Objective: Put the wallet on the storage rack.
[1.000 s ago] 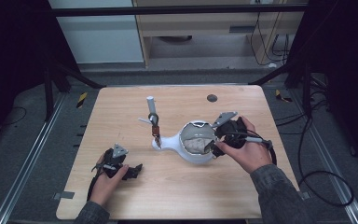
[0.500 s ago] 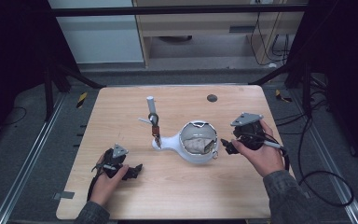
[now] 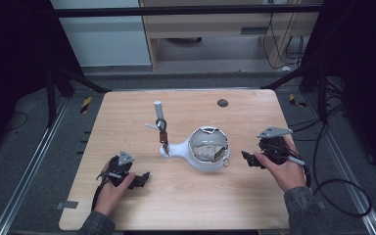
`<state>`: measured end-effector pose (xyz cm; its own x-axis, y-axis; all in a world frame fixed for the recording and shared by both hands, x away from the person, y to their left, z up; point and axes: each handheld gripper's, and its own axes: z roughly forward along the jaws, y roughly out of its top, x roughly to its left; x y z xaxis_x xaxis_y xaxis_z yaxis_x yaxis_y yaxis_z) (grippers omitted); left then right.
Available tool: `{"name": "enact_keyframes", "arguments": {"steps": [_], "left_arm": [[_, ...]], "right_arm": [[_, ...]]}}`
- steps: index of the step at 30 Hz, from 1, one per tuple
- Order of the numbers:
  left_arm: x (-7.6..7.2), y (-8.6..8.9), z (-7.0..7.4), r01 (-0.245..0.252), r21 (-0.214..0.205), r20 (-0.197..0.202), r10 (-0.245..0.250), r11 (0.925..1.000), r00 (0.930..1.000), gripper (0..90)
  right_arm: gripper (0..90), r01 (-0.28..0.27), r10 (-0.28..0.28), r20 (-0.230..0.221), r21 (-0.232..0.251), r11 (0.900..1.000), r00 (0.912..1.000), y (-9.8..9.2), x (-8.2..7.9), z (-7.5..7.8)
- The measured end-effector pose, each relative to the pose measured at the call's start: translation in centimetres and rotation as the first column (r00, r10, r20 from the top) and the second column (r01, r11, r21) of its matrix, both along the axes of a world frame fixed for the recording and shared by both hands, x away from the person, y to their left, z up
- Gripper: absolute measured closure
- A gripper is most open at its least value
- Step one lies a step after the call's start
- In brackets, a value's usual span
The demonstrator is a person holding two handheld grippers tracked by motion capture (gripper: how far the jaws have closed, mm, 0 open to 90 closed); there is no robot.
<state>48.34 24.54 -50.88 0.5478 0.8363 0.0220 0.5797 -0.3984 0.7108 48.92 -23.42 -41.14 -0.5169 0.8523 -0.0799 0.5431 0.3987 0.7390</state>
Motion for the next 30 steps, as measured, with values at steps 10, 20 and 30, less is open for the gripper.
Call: {"name": "enact_keyframes", "arguments": {"steps": [10,20,30], "left_arm": [[0.0,0.0,0.0,0.0,-0.001,0.001,0.0,1.0,1.0,0.0],[0.0,0.0,0.0,0.0,-0.002,0.001,0.0,1.0,1.0,0.0],[0.0,0.0,0.0,0.0,-0.002,0.001,0.0,1.0,1.0,0.0]], "right_arm": [[8.5,0.052,-0.05,-0.032,0.06,0.9968,0.9982,-2.4,1.3,-3.3],[4.8,0.095,-0.083,-0.108,0.112,0.9892,0.9907,-2.6,2.1,-6.3],[5.6,0.138,-0.128,-0.11,0.092,0.9861,0.9856,-2.5,2.2,-8.2]]}}
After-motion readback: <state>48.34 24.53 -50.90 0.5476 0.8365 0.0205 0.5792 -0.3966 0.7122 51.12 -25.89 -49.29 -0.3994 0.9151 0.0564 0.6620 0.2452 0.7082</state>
